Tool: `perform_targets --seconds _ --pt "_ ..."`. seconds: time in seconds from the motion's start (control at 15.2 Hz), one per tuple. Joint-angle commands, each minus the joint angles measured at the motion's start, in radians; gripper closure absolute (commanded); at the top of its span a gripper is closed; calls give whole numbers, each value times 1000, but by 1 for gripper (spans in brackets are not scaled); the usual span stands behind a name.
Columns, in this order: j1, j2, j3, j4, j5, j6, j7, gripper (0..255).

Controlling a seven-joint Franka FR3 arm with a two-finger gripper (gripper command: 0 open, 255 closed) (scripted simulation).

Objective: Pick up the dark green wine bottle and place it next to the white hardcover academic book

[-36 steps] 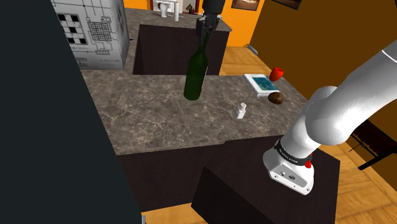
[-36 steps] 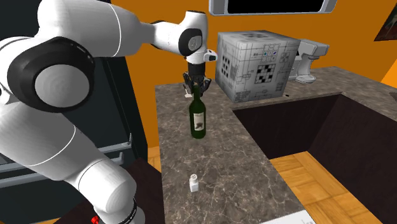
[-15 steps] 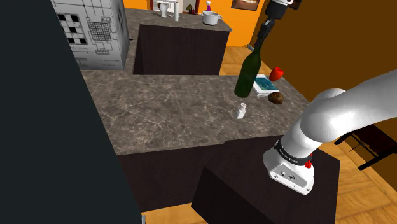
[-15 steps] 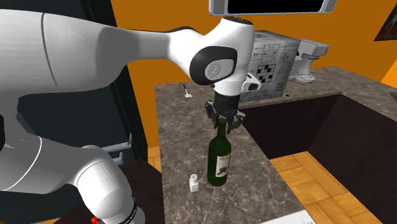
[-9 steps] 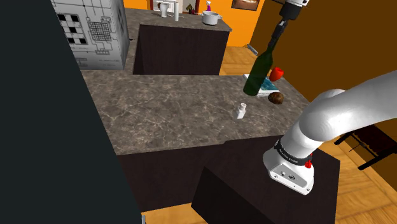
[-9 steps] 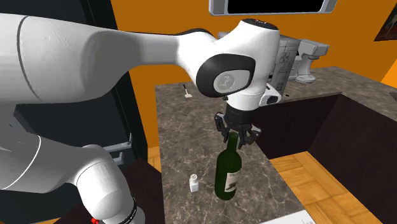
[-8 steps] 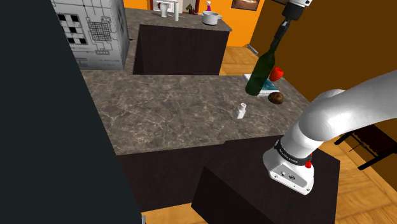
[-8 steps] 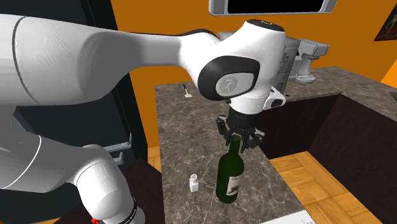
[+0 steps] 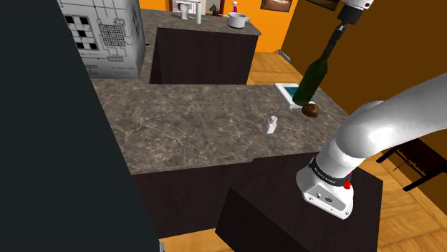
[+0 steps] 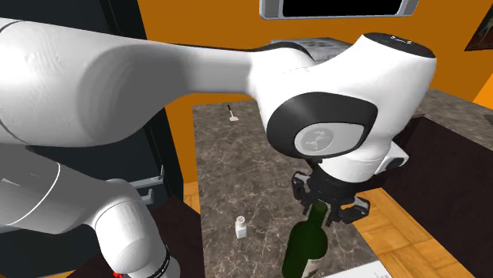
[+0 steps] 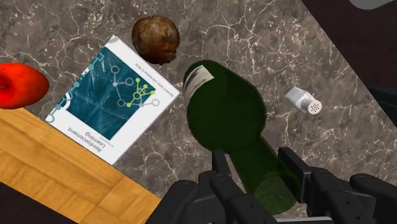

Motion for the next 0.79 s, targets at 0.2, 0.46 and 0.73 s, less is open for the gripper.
perform_targets --seconds 0.2,0.46,0.73 --pt "4 89 -135 101 16 -9 -151 255" --pt "24 198 -268 203 70 -18 -291 255" --pt "48 381 -441 326 207 -37 -482 255"
